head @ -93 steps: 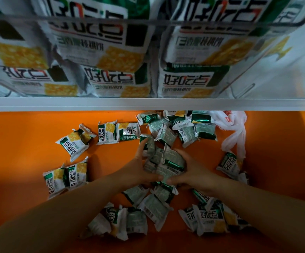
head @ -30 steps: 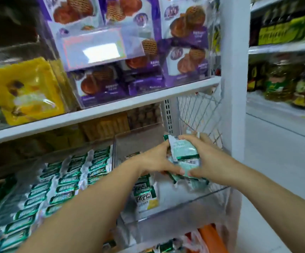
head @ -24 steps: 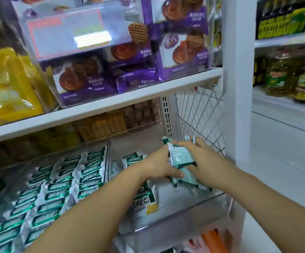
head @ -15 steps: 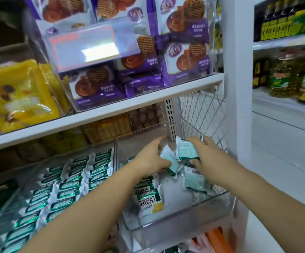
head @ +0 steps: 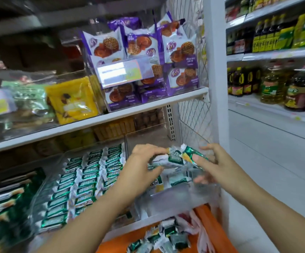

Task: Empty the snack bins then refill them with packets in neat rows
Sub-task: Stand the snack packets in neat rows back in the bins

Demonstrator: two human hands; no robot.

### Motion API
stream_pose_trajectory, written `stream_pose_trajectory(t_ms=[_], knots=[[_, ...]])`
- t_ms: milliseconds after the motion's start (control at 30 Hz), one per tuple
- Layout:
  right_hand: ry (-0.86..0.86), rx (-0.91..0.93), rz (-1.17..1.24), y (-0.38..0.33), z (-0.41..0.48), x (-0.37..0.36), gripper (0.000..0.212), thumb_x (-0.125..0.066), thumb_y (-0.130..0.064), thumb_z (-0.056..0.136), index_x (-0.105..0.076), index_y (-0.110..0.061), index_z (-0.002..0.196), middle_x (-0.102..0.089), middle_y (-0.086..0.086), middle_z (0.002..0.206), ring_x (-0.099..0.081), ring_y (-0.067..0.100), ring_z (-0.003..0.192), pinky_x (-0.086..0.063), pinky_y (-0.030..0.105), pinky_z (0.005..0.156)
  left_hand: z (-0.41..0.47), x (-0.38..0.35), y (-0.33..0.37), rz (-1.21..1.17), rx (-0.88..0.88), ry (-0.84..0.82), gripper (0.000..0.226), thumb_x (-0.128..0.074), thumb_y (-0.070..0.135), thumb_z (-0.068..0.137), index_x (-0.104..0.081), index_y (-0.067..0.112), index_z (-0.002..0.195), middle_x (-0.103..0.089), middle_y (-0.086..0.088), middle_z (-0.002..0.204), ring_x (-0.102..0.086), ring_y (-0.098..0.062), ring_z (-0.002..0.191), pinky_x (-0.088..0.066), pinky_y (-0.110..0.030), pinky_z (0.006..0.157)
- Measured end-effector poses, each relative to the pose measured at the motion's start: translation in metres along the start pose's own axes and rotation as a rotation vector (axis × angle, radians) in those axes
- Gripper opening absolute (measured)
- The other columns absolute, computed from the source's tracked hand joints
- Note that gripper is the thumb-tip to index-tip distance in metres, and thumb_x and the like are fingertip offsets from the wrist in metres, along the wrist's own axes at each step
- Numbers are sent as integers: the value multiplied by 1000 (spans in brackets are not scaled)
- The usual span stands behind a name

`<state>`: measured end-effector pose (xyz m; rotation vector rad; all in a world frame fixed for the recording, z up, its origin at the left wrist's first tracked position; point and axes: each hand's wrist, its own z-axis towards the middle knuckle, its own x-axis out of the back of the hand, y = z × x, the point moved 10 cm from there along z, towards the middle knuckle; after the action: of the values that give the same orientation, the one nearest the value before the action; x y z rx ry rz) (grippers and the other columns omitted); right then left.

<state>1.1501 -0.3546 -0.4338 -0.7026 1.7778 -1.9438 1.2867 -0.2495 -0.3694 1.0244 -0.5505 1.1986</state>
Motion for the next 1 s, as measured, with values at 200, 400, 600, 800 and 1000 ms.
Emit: stream_pose_trajectory(t_ms=[200,400,600,800,1000], knots=[[-70,-128,464,28,-35,-15,48,-69,-19,76,-53,-11,121,-61,17,118,-71,29,82,-59,32,72,-26,3,25,112,-165,-9,41,-75,12,79,-66,36,111,-50,32,106,-37,-6,93,-32,-10,79],[-84,-168,366,28,-28,-16,52,-69,-5,82,-47,-8,129,-67,18,102,-70,21,71,-58,26,64,-24,-9,24,25,-133,-10,43,-65,9,81,-61,45,105,-39,31,121,-35,-7,116,-26,-8,97],[24,-76,50,15,-12,12,19,-62,-34,90,-65,-21,103,-65,-1,75,-50,5,50,-38,20,51,-19,-20,12,-103,10,-38,52,-67,1,84,-58,50,99,-37,32,127,-48,11,103,-43,-13,85],[123,-53,130,13,-10,30,18,-59,-35,92,-69,-21,88,-71,-8,74,-55,-7,48,-36,7,43,-20,-33,7,-245,129,-105,41,-69,9,85,-61,45,102,-55,28,112,-61,-9,55,-53,-21,62],[51,-150,450,21,-9,18,27,-67,-19,87,-56,-12,111,-71,7,91,-63,10,59,-51,19,52,-22,-29,9,-237,72,-64,44,-69,1,82,-60,40,99,-53,22,119,-57,7,95,-45,-11,82]])
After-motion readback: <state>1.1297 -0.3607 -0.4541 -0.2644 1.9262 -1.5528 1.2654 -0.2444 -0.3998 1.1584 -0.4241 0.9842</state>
